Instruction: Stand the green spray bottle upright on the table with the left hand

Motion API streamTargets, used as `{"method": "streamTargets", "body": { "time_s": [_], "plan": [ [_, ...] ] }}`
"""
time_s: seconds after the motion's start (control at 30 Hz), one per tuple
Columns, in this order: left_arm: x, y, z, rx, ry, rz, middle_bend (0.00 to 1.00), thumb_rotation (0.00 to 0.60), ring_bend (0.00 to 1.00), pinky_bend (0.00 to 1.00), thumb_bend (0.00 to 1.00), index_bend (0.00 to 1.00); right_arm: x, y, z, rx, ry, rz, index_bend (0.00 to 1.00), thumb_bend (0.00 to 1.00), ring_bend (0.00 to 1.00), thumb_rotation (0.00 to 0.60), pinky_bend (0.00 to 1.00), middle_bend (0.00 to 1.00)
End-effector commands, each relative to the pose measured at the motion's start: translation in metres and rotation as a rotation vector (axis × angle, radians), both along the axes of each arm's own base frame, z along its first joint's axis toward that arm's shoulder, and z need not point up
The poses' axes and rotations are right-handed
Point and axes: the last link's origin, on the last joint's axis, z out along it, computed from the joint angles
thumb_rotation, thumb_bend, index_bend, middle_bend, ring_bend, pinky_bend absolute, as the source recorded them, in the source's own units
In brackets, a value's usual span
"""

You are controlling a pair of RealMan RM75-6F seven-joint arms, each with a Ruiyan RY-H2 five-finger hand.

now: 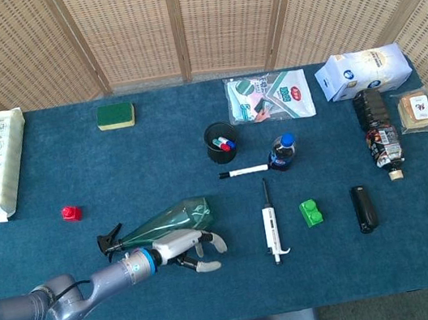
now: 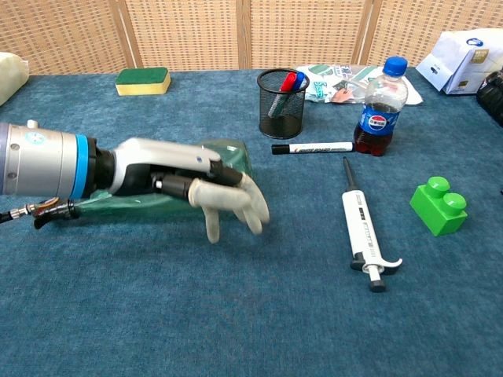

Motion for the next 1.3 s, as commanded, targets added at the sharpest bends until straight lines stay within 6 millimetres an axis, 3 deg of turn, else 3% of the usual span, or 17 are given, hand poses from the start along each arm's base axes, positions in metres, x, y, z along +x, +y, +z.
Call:
{"method": "streamTargets", "body": {
  "time_s": [0.03, 0.2, 0.5, 0.93, 1.1, 1.23, 1.3],
  "plan": [
    [-0.008, 0.016, 0.006, 0.081, 0.002, 0.054, 0.29, 0.200, 0.20, 0.36, 0.29, 0.25, 0.000, -0.001, -0.001, 0.004, -0.002, 0.001, 0.26, 0.55, 0.02, 0.600, 0.07, 0.23],
    [-0.014, 0.030, 0.014, 0.174, 0.002, 0.095, 0.28, 0.201, 0.19, 0.37, 0.29, 0.24, 0.001, -0.002, -0.002, 0.006, -0.004, 0.006, 0.26, 0.55, 0.02, 0.600, 0.07, 0.23],
    [-0.037, 0.054, 0.047, 0.359, 0.052, 0.182, 0.27, 0.194, 0.17, 0.36, 0.29, 0.24, 0.002, -0.002, -0.001, 0.004, -0.005, 0.013, 0.26, 0.55, 0.02, 0.600, 0.07, 0.23],
    [-0.073, 0.089, 0.109, 0.590, 0.109, 0.298, 0.26, 0.205, 0.17, 0.36, 0.29, 0.24, 0.005, -0.007, -0.003, 0.015, -0.003, 0.023, 0.26, 0.55, 0.02, 0.600, 0.07, 0.23],
    [-0.062, 0.087, 0.131, 0.669, 0.023, 0.270, 0.26, 0.203, 0.17, 0.36, 0.29, 0.24, 0.006, -0.008, -0.004, 0.015, -0.002, 0.025, 0.26, 0.55, 0.02, 0.600, 0.07, 0.23],
    [-0.055, 0.073, 0.145, 0.727, 0.040, 0.073, 0.25, 0.220, 0.14, 0.31, 0.29, 0.22, 0.006, -0.008, -0.004, 0.015, -0.002, 0.025, 0.26, 0.55, 0.02, 0.600, 0.07, 0.23],
    [-0.058, 0.065, 0.148, 0.748, 0.100, -0.043, 0.21, 0.265, 0.11, 0.25, 0.29, 0.17, 0.006, -0.008, -0.004, 0.015, -0.002, 0.026, 0.26, 0.55, 0.02, 0.600, 0.07, 0.23]
  ]
}}
